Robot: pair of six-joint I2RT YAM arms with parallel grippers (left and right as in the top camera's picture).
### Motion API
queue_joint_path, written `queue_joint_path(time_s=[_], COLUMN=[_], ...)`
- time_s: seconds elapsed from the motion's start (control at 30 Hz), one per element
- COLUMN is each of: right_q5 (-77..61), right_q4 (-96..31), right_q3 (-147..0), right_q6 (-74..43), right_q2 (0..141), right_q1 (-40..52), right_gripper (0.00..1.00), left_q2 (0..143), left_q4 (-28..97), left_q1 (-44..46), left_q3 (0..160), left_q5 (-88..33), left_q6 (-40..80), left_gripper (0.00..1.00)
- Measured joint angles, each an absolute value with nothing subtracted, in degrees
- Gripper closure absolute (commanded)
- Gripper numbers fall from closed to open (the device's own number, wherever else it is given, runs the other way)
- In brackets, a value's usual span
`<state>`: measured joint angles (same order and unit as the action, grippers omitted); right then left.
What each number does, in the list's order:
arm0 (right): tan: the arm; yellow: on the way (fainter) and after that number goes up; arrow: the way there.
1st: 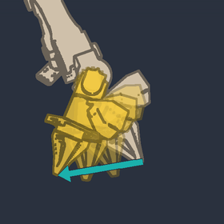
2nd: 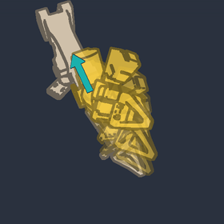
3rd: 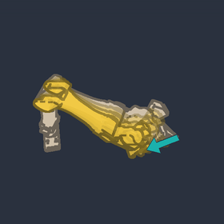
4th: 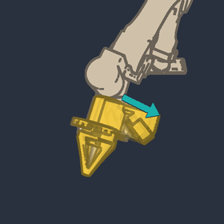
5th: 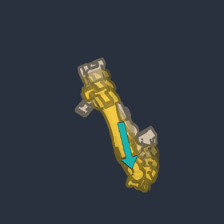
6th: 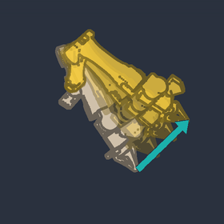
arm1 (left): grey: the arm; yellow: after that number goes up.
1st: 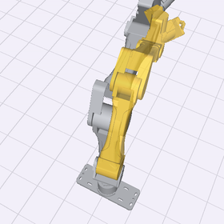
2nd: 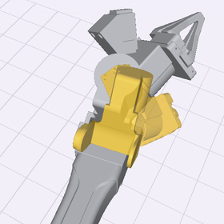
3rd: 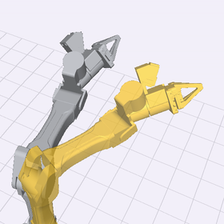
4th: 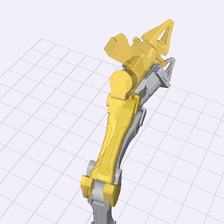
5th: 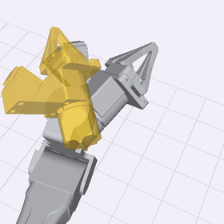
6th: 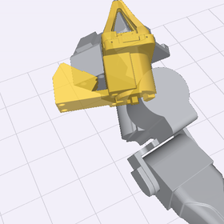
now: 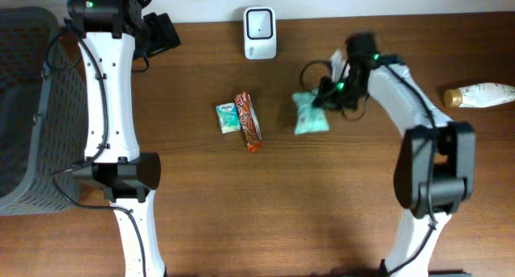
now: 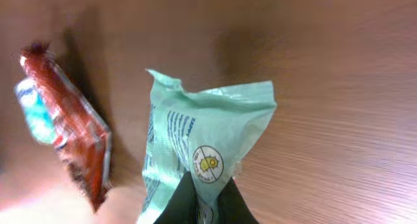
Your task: Scan the item barcode
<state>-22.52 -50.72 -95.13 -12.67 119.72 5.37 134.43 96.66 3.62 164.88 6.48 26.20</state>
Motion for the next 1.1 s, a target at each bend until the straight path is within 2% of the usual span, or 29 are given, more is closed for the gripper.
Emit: queue_joint_path(time_s=[0.2,0.33,0.43,0.63,0.73,0.8,0.83,0.87,1.03,1.1], right_q5=[13.0,29.3,35.2,36.6,36.1,35.0,34.7,34.4,31.7,30.1], right_q4=[-62.8,-65.6,-65.6,-61.6,-60.2,-59.9,-59.7,-59.4,-55.6,-54.5], right_q3=[-100.8,-98.3,-96.4,-95.2,-94.6,-94.5,-94.4,-94.3,-94.3,-94.3], right_q6=[-18.3,-23.8,-26.1,-27.7,-28.0,-28.1,-28.3,-28.4,-28.4,-28.5], right_q2=[115.9,118.1,120.3,121.2,121.3,122.1,122.3,122.4,122.5,122.5], right_q1=[12.6,15.9,16.3,18.9,21.8,24.2,25.0,25.9,30.9,32.3], right_gripper=[0.96,0.96,0.96,0.96,0.86,0.83,0.76,0.56,0.55,0.50], left_q2=[134.4,134.4,134.4,134.4,134.4,134.4,134.4,134.4,134.4,134.4], left_q4=[96.7,96.7,96.7,96.7,96.7,96.7,96.7,96.7,96.7,96.7], left_q1=[3.6,3.6,3.6,3.6,3.6,3.6,3.6,3.6,3.6,3.6], left_q3=[164.9,164.9,164.9,164.9,164.9,164.9,164.9,164.9,164.9,164.9], left_q5=[6.5,6.5,6.5,6.5,6.5,6.5,6.5,6.5,6.5,6.5], left_q6=[26.2,26.2,26.2,26.2,26.2,26.2,26.2,26.2,26.2,26.2], left_gripper=[0.01,0.01,0.01,0.01,0.01,0.01,0.01,0.01,0.01,0.01])
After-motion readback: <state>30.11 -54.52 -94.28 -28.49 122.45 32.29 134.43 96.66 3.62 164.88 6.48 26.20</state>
